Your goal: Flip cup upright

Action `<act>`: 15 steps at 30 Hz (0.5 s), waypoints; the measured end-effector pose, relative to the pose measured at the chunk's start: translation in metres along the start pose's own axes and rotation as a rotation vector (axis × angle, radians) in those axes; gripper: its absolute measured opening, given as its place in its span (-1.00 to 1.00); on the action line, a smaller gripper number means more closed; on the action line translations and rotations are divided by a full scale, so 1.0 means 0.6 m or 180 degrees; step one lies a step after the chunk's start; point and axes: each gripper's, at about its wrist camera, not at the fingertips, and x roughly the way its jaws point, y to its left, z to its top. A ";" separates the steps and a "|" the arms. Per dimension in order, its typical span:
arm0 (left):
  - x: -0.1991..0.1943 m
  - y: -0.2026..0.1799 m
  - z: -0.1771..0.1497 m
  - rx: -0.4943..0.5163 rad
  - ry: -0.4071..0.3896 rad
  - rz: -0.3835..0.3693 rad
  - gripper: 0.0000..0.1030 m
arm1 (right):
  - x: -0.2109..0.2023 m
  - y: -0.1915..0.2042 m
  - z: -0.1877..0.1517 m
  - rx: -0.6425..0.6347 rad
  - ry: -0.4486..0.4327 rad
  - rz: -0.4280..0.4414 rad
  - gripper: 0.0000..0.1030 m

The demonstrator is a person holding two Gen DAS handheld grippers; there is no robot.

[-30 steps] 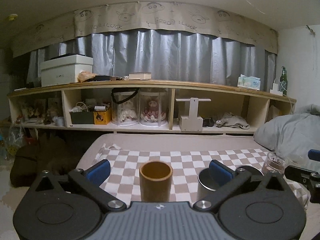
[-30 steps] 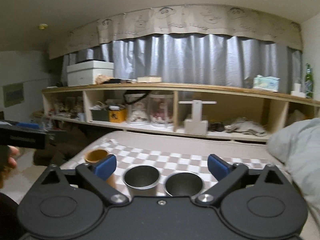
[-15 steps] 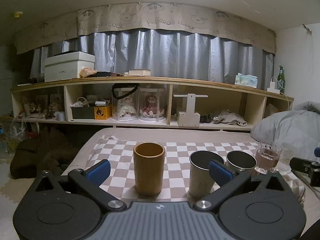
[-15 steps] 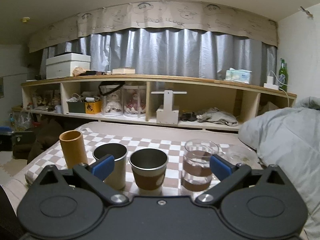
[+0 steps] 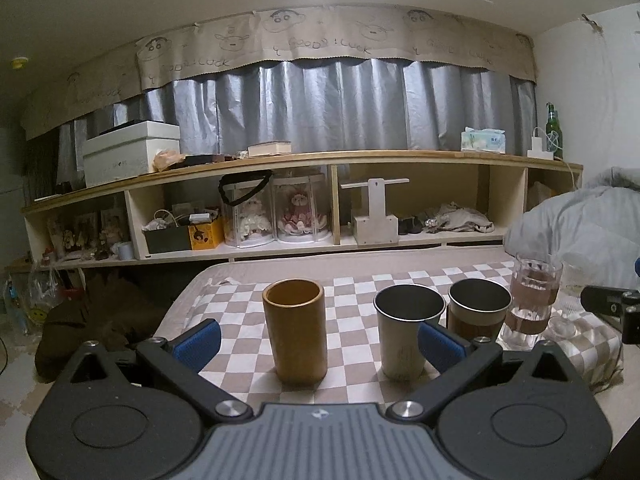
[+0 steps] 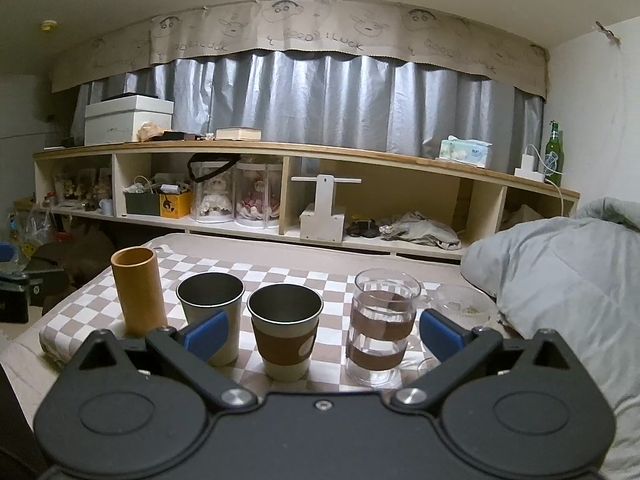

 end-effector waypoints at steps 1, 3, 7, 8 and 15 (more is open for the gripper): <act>0.001 0.001 0.000 -0.0003 0.0007 -0.0005 1.00 | 0.001 0.000 0.000 0.0002 0.0004 -0.0006 0.99; 0.001 0.000 -0.002 -0.0009 0.0016 -0.0008 1.00 | 0.002 0.000 -0.001 0.0008 0.0010 -0.0013 0.99; 0.002 -0.002 -0.002 -0.0003 0.0025 0.0001 1.00 | 0.002 -0.003 -0.002 0.0034 0.0013 -0.0017 0.99; 0.002 -0.002 -0.003 -0.0003 0.0030 0.0001 1.00 | 0.002 -0.004 -0.002 0.0039 0.0015 -0.0017 0.99; 0.004 -0.002 -0.003 -0.0004 0.0042 0.0011 1.00 | 0.002 -0.004 -0.002 0.0032 0.0014 -0.0017 0.99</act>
